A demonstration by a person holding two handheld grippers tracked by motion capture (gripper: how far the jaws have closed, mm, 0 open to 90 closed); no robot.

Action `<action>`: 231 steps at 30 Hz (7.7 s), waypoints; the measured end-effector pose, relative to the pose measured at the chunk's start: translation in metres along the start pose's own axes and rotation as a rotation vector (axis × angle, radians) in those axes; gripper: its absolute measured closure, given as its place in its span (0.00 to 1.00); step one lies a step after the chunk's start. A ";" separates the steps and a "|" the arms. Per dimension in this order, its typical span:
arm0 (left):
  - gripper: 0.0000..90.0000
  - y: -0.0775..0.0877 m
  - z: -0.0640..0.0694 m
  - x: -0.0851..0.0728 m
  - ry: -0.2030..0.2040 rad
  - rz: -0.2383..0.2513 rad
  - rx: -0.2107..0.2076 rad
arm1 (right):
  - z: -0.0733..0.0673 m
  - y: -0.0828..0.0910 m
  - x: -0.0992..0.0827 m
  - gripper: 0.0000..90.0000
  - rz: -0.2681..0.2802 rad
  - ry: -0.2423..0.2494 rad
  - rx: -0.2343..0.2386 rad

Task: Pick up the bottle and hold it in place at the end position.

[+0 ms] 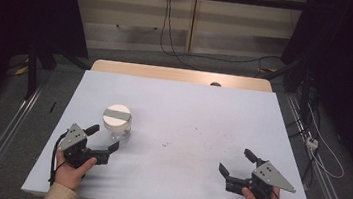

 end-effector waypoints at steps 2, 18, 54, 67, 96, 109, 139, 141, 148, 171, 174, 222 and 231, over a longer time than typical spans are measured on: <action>0.04 -0.001 0.000 0.000 0.000 -0.004 -0.001 | 0.000 -0.001 0.000 0.02 0.001 -0.006 0.000; 0.05 -0.027 -0.010 -0.001 0.021 -0.083 0.100 | -0.006 -0.008 0.002 0.02 0.002 0.011 0.018; 0.07 -0.054 0.000 0.001 0.022 -0.097 0.255 | -0.010 -0.007 0.003 0.02 0.000 0.031 0.023; 0.11 -0.060 0.008 0.000 0.012 -0.098 0.268 | -0.008 -0.007 0.002 0.02 0.000 0.016 0.021; 0.21 -0.064 0.005 0.004 -0.009 -0.050 0.253 | -0.007 -0.007 0.001 0.02 -0.003 0.014 0.029; 0.21 -0.062 0.008 0.010 0.010 -0.006 0.207 | -0.007 -0.007 0.002 0.02 -0.003 0.015 0.029; 0.21 -0.096 0.046 0.029 -0.084 -0.035 0.033 | -0.009 -0.010 0.004 0.03 0.006 0.012 0.038; 0.21 -0.099 0.049 0.030 -0.088 -0.036 0.022 | -0.009 -0.010 0.004 0.03 0.005 0.014 0.036; 0.21 -0.110 0.055 0.034 -0.109 -0.043 0.000 | -0.009 -0.012 0.003 0.03 0.001 0.009 0.039; 0.21 -0.135 0.075 0.044 -0.116 -0.047 -0.043 | -0.009 -0.012 0.004 0.03 0.001 0.005 0.050; 0.21 -0.139 0.078 0.046 -0.114 -0.044 -0.048 | -0.009 -0.011 0.004 0.03 0.000 0.006 0.046; 0.21 -0.172 0.108 0.035 -0.140 -0.079 -0.078 | -0.010 -0.012 0.004 0.03 0.000 0.005 0.070; 0.21 -0.178 0.116 0.035 -0.144 -0.078 -0.088 | -0.009 -0.012 0.004 0.03 -0.002 0.006 0.065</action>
Point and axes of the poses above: each handheld gripper's, and its own axes: y roughly backward along the jaws, x roughly out of its top, z roughly to its right, the point moved 7 cm from there along -y, roughly forward along the jaws, and after that the axes turned 8 degrees about x, right-handed, at the moved point
